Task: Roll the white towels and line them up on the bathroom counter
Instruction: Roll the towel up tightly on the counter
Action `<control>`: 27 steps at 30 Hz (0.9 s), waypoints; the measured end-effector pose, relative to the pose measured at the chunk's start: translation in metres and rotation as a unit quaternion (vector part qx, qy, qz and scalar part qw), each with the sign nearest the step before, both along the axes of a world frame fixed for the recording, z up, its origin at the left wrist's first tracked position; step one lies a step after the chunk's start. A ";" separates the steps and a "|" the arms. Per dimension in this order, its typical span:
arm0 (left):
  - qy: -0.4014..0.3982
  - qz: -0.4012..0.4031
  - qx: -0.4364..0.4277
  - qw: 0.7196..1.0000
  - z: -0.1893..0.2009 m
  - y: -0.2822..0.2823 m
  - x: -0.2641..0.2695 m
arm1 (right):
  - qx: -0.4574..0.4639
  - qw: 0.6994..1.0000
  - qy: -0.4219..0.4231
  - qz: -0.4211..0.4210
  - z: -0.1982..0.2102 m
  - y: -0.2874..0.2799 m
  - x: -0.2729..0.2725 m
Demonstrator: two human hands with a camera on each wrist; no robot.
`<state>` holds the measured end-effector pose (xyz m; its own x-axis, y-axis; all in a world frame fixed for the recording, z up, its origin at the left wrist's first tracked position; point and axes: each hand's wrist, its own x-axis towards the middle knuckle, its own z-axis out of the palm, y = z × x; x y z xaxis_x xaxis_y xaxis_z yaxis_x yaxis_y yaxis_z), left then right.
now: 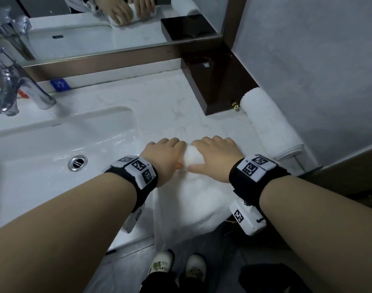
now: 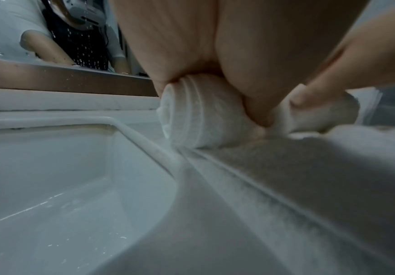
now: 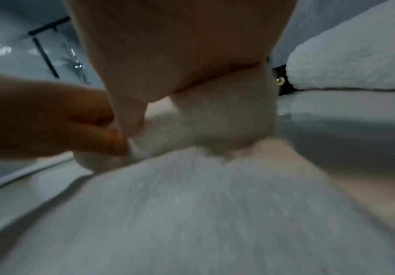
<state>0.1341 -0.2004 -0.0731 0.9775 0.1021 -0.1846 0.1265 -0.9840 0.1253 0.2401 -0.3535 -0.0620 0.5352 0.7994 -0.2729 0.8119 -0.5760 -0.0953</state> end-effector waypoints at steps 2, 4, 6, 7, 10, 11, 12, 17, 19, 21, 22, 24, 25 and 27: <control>-0.023 -0.012 0.021 0.999 -0.002 -0.001 -0.002 | -0.029 0.998 0.053 -0.007 0.007 0.004 0.007; -0.040 -0.019 0.044 0.998 -0.003 -0.002 -0.004 | -0.051 0.994 0.098 -0.010 0.012 0.007 0.014; -0.053 -0.021 0.061 0.997 -0.004 -0.005 -0.007 | -0.060 0.988 0.143 -0.020 0.015 0.009 0.020; -0.058 -0.020 0.066 0.996 -0.004 -0.006 -0.008 | -0.058 0.985 0.162 -0.022 0.016 0.010 0.022; -0.066 -0.011 0.076 0.995 -0.005 -0.010 -0.012 | -0.051 0.983 0.173 -0.013 0.013 0.013 0.024; -0.066 -0.010 0.077 0.995 -0.005 -0.011 -0.013 | -0.053 0.985 0.162 -0.006 0.012 0.014 0.023; -0.063 -0.011 0.077 0.995 -0.005 -0.010 -0.014 | -0.057 0.987 0.147 0.001 0.010 0.015 0.022; -0.028 -0.015 0.043 0.999 -0.003 -0.005 -0.012 | -0.079 0.994 0.072 0.029 0.001 0.016 0.016; -0.014 -0.011 0.016 1.000 0.001 -0.002 -0.009 | -0.067 0.996 0.038 0.043 -0.001 0.016 0.016; 0.005 -0.003 -0.025 1.000 0.006 0.003 -0.006 | -0.045 0.997 -0.008 0.060 -0.003 0.017 0.015; 0.018 -0.001 -0.042 0.999 0.009 0.005 -0.004 | -0.031 0.997 -0.033 0.069 -0.004 0.017 0.015; 0.044 0.008 -0.061 0.997 0.016 0.010 0.000 | -0.006 0.994 -0.076 0.077 -0.007 0.018 0.015; 0.057 0.017 -0.068 0.996 0.019 0.011 0.003 | 0.003 0.993 -0.091 0.077 -0.008 0.019 0.015; 0.081 0.039 -0.093 0.992 0.024 0.013 0.010 | 0.016 0.991 -0.114 0.074 -0.010 0.019 0.014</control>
<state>0.1439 -0.1873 -0.0496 0.9242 0.1261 -0.3605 0.2348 -0.9320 0.2760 0.2543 -0.3342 -0.0721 0.4572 0.8796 -0.1317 0.8893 -0.4496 0.0840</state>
